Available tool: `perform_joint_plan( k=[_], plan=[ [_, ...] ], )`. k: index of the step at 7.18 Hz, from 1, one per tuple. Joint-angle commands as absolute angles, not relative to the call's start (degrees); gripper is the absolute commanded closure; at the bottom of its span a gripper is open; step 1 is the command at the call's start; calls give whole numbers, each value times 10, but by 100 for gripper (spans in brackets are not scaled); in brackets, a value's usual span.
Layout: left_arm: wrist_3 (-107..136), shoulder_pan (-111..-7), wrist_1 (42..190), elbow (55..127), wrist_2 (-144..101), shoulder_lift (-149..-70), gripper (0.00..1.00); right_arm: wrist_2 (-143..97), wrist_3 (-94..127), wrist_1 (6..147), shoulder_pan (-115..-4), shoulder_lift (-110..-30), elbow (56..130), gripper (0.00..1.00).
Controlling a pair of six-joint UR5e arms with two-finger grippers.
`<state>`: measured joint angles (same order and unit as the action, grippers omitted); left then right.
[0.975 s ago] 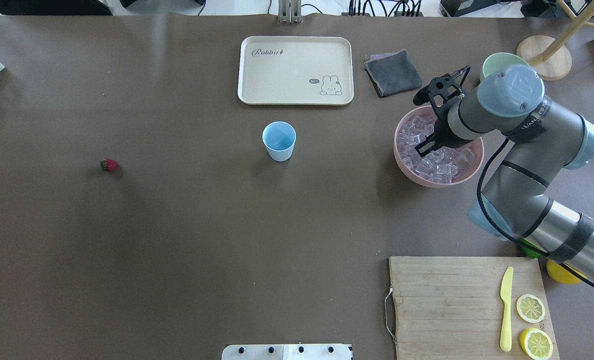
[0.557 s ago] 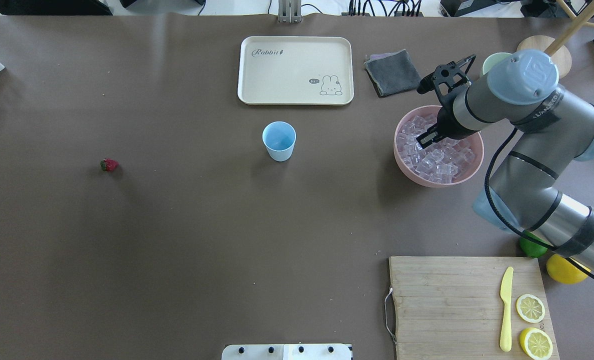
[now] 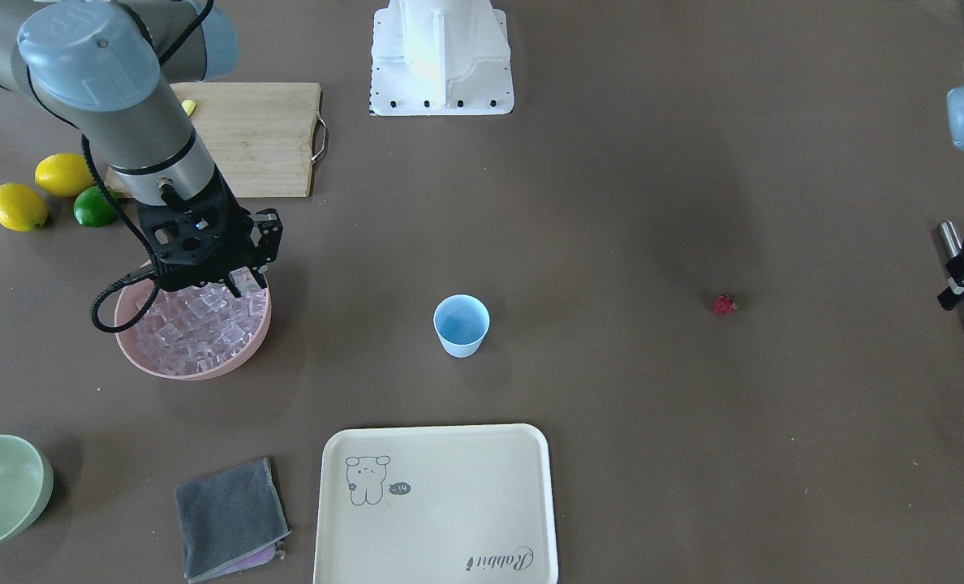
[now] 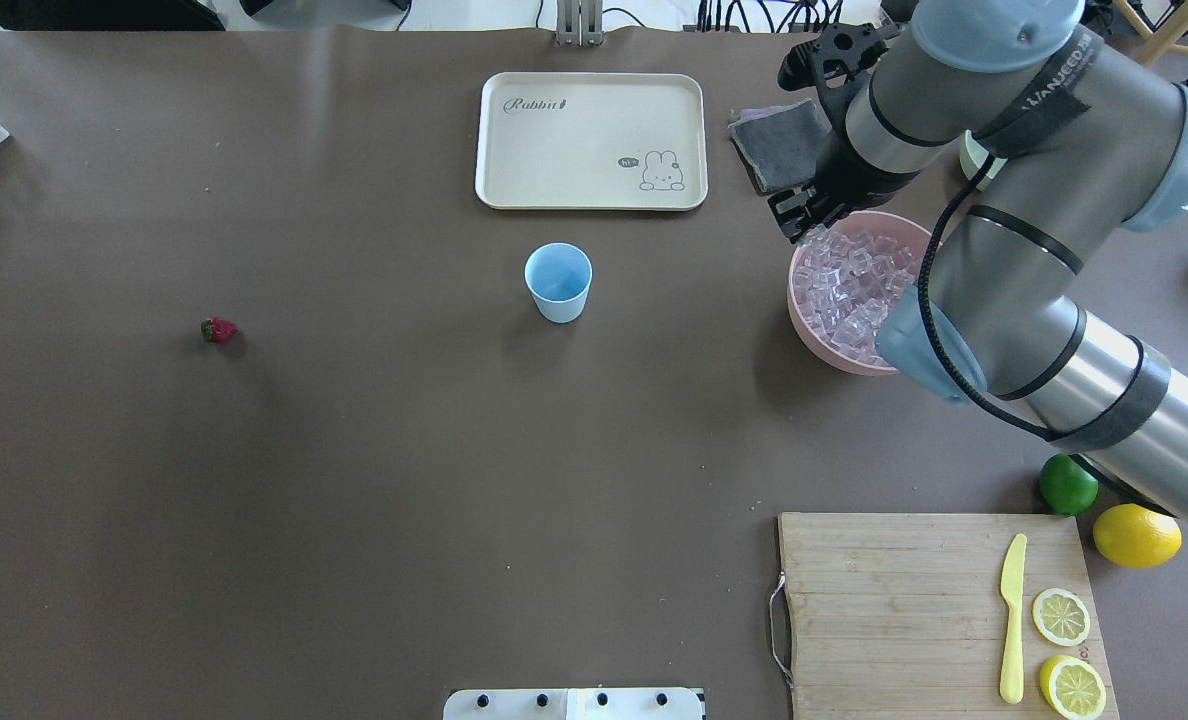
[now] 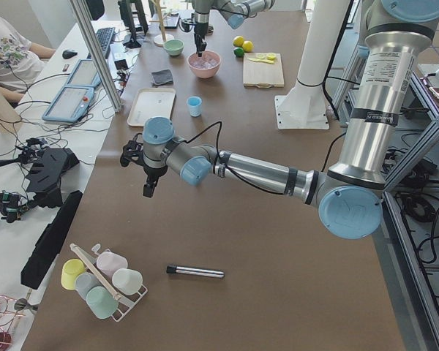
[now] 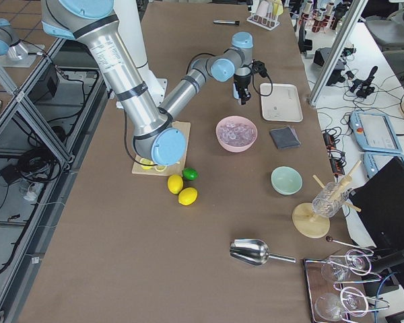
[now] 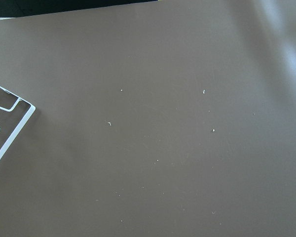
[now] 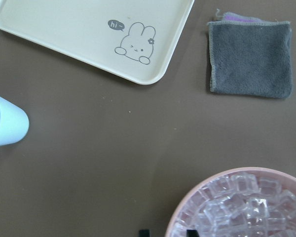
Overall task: Mash ice and strawberries in cup
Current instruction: 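Carry the ice cube with the right gripper to the light-blue cup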
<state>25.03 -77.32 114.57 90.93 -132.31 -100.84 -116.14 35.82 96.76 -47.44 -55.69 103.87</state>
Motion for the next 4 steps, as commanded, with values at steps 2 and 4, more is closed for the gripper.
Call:
perform_joint_plan(
  k=[2, 4],
  plan=[
    [251, -755, 1150, 900, -1310, -1011, 2, -1091, 499, 991, -392, -482, 1027, 100],
    [263, -752, 1150, 908, -1310, -1011, 2, -1055, 553, 982, -360, -416, 953, 100]
  ],
)
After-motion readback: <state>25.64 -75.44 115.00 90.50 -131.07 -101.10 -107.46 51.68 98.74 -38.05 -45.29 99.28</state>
